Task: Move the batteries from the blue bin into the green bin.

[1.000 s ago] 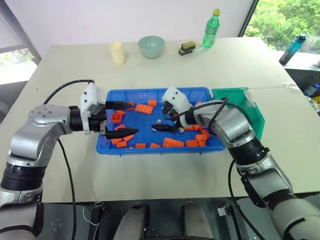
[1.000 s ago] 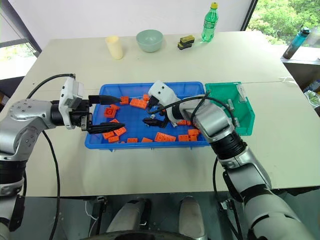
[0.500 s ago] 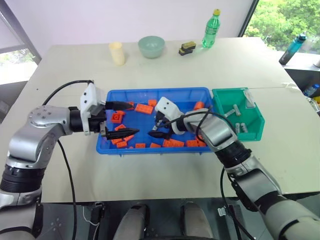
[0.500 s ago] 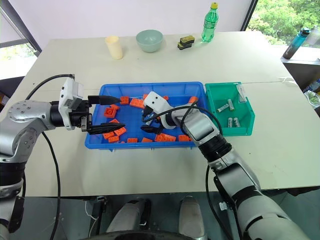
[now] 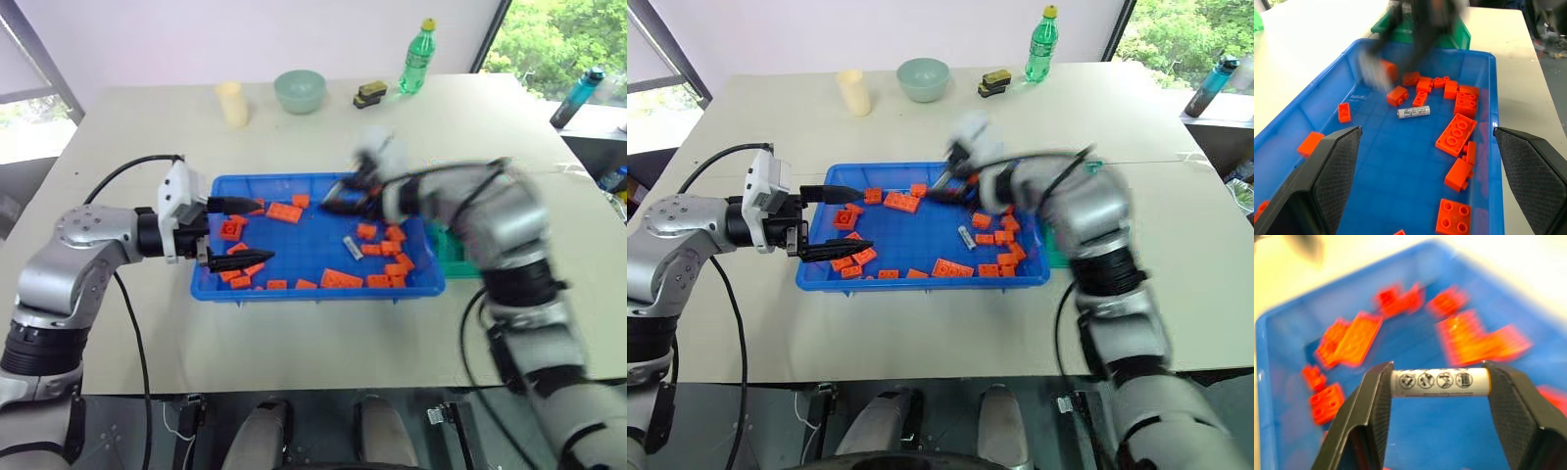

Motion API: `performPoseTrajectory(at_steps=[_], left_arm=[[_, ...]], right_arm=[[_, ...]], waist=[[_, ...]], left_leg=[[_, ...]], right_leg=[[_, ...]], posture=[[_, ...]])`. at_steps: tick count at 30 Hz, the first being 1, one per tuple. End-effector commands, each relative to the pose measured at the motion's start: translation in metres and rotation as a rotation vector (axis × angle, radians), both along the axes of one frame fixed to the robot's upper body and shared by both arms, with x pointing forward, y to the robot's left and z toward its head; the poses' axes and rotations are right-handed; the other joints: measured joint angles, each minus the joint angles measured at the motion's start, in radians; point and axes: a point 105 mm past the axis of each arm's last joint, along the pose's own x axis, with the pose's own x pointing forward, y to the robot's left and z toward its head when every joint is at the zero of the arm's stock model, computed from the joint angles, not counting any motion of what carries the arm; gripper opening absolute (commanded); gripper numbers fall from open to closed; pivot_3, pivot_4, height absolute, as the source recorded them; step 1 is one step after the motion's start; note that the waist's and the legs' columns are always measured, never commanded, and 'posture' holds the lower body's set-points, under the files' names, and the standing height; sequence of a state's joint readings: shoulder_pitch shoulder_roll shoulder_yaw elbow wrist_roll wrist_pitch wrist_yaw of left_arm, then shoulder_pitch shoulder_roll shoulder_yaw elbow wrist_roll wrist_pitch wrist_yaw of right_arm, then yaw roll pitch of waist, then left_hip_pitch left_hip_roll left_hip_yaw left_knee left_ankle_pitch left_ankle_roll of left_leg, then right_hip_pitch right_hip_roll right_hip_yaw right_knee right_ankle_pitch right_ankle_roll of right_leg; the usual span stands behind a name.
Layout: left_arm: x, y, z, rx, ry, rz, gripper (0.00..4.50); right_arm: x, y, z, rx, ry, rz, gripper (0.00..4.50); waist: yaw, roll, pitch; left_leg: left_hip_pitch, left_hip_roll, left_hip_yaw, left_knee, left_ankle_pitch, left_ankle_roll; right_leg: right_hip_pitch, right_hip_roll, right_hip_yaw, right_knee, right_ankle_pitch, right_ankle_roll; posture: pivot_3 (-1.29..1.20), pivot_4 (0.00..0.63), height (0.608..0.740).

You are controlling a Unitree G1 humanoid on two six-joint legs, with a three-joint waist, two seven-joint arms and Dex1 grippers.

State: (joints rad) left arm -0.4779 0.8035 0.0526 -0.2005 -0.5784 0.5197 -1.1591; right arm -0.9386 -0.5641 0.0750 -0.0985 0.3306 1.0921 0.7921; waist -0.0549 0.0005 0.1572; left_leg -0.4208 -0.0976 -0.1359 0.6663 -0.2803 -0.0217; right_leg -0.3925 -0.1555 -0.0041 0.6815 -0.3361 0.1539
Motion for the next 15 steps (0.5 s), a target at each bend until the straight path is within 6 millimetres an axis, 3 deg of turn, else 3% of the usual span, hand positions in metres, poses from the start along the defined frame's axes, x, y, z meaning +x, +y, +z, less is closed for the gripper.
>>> performPoseTrajectory(at_steps=[1, 5, 9, 13, 14, 15], left_arm=[[0.000, 0.000, 0.007, -0.003, -0.033, -0.010, 4.50], [0.003, -0.002, 0.007, -0.010, -0.036, -0.015, 4.50], [0.005, -0.003, 0.008, -0.011, -0.039, -0.024, 4.50], [0.006, -0.004, 0.009, -0.015, -0.041, -0.026, 4.50], [0.006, -0.004, 0.009, -0.015, -0.041, -0.026, 4.50], [0.006, -0.004, 0.009, -0.016, -0.041, -0.026, 4.50]], right_arm=[[-0.001, -0.055, 0.013, -0.048, -0.036, -0.134, 2.24], [-0.002, -0.103, 0.002, -0.104, 0.005, -0.265, 2.24], [-0.005, -0.127, -0.015, -0.124, 0.052, -0.332, 2.24], [0.000, -0.137, -0.016, -0.091, 0.049, -0.405, 4.14], [-0.001, -0.133, -0.013, -0.091, 0.037, -0.385, 4.45], [-0.001, -0.128, -0.011, -0.093, 0.022, -0.366, 4.45]], waist=[[0.009, 0.000, 0.000], [0.009, 0.000, 0.000], [0.003, 0.000, 0.000], [0.001, 0.000, 0.000], [0.002, 0.000, 0.000], [0.002, 0.000, 0.000]], left_leg=[[0.000, 0.000, 0.000, 0.000, 0.000, 0.000], [0.000, 0.000, 0.003, 0.000, 0.000, 0.000], [0.000, 0.002, 0.006, -0.001, 0.000, 0.000], [0.000, 0.002, 0.007, 0.000, 0.000, 0.000], [0.000, 0.002, 0.007, 0.000, 0.000, 0.000], [0.000, 0.002, 0.007, 0.000, 0.000, 0.000]], right_leg=[[0.000, 0.000, 0.000, 0.000, 0.000, 0.000], [0.000, -0.001, 0.000, -0.001, 0.000, 0.000], [-0.002, -0.001, 0.000, -0.001, 0.000, 0.000], [-0.001, -0.001, 0.000, -0.001, 0.000, 0.000], [-0.001, -0.001, 0.000, -0.001, 0.000, 0.000], [-0.001, -0.001, 0.000, -0.001, 0.000, 0.000]], posture=[[0.00, 0.150, 0.727], [0.00, 0.150, 0.727], [0.00, 0.150, 0.727], [0.00, 0.150, 0.727], [0.00, 0.150, 0.727], [0.00, 0.150, 0.727]])
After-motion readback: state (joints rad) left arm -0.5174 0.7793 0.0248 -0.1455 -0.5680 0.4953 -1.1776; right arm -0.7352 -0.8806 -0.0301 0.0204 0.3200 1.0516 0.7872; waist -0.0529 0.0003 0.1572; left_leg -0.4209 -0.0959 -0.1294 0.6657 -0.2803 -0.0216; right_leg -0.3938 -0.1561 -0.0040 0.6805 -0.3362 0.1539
